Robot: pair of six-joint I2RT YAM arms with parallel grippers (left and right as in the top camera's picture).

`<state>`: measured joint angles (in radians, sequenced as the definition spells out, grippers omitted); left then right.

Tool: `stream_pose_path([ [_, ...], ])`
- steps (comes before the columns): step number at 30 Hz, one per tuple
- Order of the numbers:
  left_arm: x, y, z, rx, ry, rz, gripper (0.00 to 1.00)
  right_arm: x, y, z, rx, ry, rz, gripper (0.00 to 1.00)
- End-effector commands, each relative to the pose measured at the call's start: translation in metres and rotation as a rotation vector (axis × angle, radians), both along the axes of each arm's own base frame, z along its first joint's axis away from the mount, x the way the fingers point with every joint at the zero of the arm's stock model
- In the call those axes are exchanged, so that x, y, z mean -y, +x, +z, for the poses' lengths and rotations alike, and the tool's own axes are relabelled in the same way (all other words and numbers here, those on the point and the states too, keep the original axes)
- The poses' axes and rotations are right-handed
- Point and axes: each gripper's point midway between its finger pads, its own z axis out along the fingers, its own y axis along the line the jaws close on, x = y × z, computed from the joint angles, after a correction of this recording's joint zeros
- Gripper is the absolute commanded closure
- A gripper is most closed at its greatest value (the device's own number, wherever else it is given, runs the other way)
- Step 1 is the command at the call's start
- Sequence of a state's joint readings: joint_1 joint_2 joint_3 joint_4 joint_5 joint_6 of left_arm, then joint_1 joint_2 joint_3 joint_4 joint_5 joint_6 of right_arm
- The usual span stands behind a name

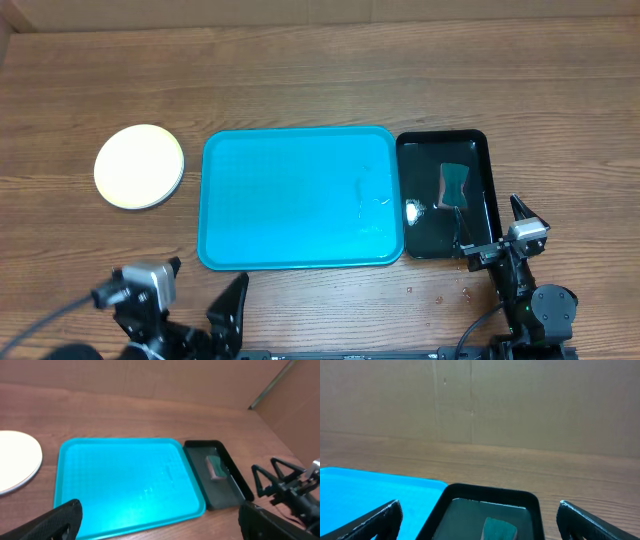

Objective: Clean dirty plates on tray and stack at the side

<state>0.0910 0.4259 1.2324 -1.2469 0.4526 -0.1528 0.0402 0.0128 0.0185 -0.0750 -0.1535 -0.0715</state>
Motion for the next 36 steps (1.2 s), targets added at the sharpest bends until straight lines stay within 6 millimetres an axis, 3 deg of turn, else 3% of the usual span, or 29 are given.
stream_pose_path([
  [1,0.002,-0.008,-0.016,0.072,0.016,-0.015,0.00,-0.002,0.000,-0.002,0.006,-0.004,0.010,0.00],
  [4,0.002,-0.003,-0.019,0.160,0.005,-0.009,0.00,-0.002,0.000,-0.002,0.006,-0.004,0.010,0.00],
  [16,0.000,0.022,0.043,0.770,-0.031,-0.011,0.00,-0.002,0.000,-0.002,0.006,-0.004,0.010,0.00],
  [21,-0.017,0.039,0.052,0.957,-0.031,0.084,0.00,-0.002,0.000,-0.002,0.006,-0.004,0.010,0.00],
  [25,-0.040,0.056,0.035,1.010,-0.075,0.215,0.00,-0.002,0.000,-0.002,0.006,-0.004,0.010,0.00],
  [30,-0.064,0.084,-0.013,0.908,-0.152,0.346,0.00,-0.002,0.000,-0.002,0.006,-0.004,0.010,0.00],
  [36,-0.069,0.106,-0.065,0.785,-0.137,0.380,0.00,-0.002,0.000,-0.002,0.006,-0.004,0.010,0.00],
])
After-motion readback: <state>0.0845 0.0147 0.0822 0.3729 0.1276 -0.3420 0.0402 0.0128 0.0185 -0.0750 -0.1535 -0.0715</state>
